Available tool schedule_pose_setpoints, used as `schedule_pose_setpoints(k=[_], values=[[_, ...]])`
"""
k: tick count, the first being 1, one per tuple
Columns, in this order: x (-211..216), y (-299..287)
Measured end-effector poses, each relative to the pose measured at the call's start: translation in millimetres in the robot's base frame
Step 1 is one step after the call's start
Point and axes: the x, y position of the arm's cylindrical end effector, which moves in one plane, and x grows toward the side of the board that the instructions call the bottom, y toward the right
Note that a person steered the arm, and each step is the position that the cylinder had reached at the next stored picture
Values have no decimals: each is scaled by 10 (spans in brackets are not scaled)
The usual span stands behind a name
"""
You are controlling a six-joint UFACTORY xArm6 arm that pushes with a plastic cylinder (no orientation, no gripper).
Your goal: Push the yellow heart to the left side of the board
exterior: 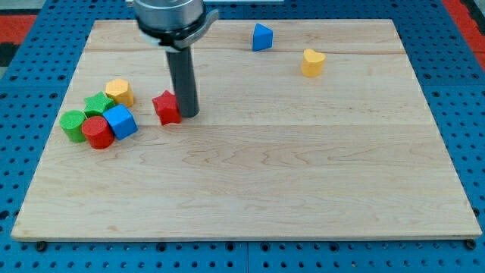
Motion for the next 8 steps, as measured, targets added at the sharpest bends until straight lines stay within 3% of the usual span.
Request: schedule_pose_setpoints(k=[2,4,5,6,7,8], values=[[-195,-485],[-164,798],[-56,2002],[-343,2946],[-893,3406],[-1110,3071]])
